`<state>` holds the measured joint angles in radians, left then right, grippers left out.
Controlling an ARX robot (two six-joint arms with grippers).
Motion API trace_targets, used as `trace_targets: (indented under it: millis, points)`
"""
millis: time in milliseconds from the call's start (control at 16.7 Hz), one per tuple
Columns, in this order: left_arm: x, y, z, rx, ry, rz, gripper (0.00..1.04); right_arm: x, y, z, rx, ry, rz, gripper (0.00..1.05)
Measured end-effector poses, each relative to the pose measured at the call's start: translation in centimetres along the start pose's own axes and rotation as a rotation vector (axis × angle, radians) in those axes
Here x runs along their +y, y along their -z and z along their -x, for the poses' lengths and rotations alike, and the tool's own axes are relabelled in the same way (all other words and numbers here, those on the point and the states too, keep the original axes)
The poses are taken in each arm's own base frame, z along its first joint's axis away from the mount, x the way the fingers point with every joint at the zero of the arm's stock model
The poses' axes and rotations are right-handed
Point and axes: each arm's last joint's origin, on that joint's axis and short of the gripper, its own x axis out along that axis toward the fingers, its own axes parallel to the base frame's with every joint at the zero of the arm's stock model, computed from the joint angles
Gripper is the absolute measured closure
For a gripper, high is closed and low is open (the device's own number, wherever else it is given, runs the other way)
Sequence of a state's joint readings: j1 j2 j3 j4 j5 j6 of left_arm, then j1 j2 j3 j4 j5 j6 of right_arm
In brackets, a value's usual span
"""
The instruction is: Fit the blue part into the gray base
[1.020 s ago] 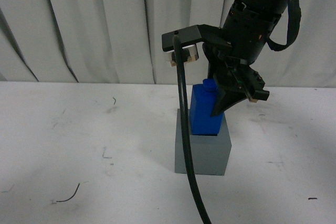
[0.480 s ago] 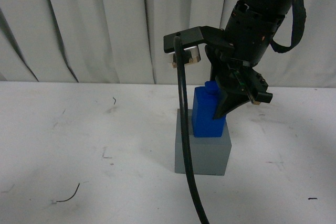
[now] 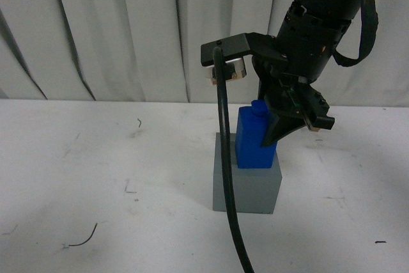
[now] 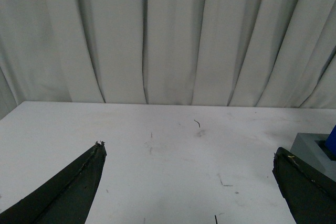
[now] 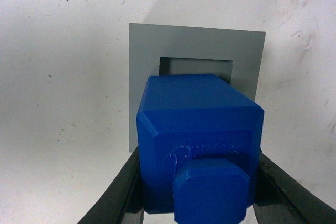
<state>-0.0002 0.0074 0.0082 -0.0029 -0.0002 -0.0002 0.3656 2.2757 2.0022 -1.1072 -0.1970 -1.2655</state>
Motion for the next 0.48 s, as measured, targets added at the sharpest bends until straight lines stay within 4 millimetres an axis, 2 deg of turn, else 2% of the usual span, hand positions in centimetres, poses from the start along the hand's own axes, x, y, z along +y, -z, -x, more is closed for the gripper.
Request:
trace_targets:
  millis: [480]
  points:
    - [0.0,0.0,0.0,0.0,0.0,0.0,0.07,0.03,0.01,-0.12,0.015,-0.011,-0.035,0.58]
